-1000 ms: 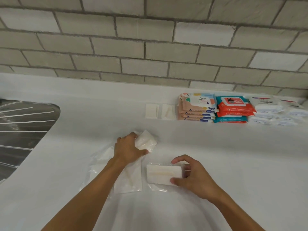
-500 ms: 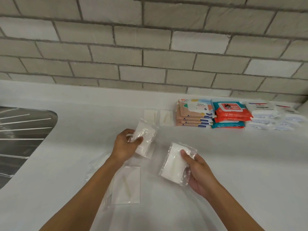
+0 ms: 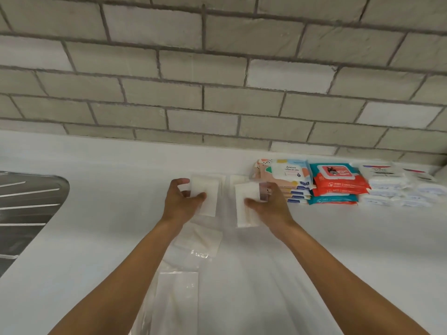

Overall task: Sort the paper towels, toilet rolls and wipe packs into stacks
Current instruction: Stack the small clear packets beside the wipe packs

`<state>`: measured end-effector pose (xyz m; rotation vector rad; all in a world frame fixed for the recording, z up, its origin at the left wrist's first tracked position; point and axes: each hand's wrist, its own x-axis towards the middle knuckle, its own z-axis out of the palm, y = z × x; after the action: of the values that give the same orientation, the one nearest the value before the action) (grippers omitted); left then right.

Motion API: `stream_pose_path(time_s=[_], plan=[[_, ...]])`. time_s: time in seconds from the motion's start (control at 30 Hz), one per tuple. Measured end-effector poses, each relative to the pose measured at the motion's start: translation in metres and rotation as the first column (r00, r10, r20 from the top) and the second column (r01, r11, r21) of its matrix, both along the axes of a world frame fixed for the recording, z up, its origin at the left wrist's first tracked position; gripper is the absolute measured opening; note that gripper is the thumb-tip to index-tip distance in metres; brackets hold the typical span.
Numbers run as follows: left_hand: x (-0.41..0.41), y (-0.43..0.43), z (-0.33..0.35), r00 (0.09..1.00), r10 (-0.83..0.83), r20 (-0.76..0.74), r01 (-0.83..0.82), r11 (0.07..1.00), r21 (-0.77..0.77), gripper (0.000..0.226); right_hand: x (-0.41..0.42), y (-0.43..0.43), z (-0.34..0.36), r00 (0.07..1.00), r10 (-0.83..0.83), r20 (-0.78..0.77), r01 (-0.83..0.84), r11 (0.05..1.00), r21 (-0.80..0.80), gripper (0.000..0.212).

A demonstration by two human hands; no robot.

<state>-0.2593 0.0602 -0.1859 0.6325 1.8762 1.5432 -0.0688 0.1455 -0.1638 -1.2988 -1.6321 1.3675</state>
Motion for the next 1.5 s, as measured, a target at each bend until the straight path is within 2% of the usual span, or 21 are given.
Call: stream_pose_path(time_s=[0.17,0.23,0.33,0.47,0.67,0.77,0.87,1.0,1.1,1.23,1.33,1.5], plan=[[-0.005,0.035,-0.003,0.988,-0.056,-0.146,0.046,0.997,-0.068,0.060,-0.029,0.032,-0.003,0.988,-0.044,0.150,0.019,0.986,0.166,0.051],[-0.006,0.049,-0.005,0.977,-0.074,-0.198,0.056,0.994,-0.098,0.059,-0.041,0.042,-0.006,0.985,-0.063,0.163,0.028,0.978,0.209,0.050],[-0.010,0.067,-0.009,0.967,-0.078,-0.241,0.045,0.989,-0.141,0.056,-0.056,0.058,-0.017,0.974,-0.092,0.205,0.044,0.972,0.230,0.055],[-0.016,0.087,-0.015,0.955,-0.090,-0.282,0.032,0.978,-0.204,0.052,-0.073,0.074,-0.024,0.933,-0.098,0.346,0.004,0.965,0.263,0.064],[-0.018,0.105,-0.031,0.907,-0.204,-0.368,0.092,0.949,-0.300,0.060,-0.087,0.083,-0.035,0.858,-0.131,0.496,-0.029,0.953,0.301,0.077],[-0.020,0.108,-0.042,0.841,-0.263,-0.472,0.087,0.928,-0.363,0.062,-0.091,0.078,-0.041,0.810,-0.142,0.569,-0.052,0.949,0.311,0.081],[-0.018,0.105,-0.048,0.707,-0.322,-0.630,0.000,0.891,-0.454,0.062,-0.089,0.071,-0.048,0.782,-0.113,0.613,-0.120,0.938,0.326,0.081],[-0.015,0.101,-0.056,0.626,-0.371,-0.686,-0.016,0.873,-0.488,0.062,-0.086,0.065,-0.057,0.670,-0.147,0.727,-0.267,0.867,0.421,0.075],[-0.017,0.100,-0.061,0.597,-0.403,-0.694,-0.007,0.862,-0.507,0.058,-0.084,0.065,-0.068,0.660,-0.149,0.736,-0.355,0.802,0.481,0.053],[-0.019,0.099,-0.062,0.579,-0.415,-0.702,0.003,0.862,-0.508,0.056,-0.084,0.067,-0.090,0.747,-0.130,0.652,-0.354,0.752,0.556,0.024],[-0.019,0.099,-0.061,0.573,-0.424,-0.702,0.001,0.856,-0.517,0.055,-0.084,0.066,-0.101,0.733,-0.109,0.671,-0.369,0.766,0.527,0.031],[-0.016,0.099,-0.060,0.548,-0.450,-0.705,-0.004,0.842,-0.540,0.054,-0.086,0.072,-0.095,0.717,-0.032,0.697,-0.355,0.843,0.404,0.043]])
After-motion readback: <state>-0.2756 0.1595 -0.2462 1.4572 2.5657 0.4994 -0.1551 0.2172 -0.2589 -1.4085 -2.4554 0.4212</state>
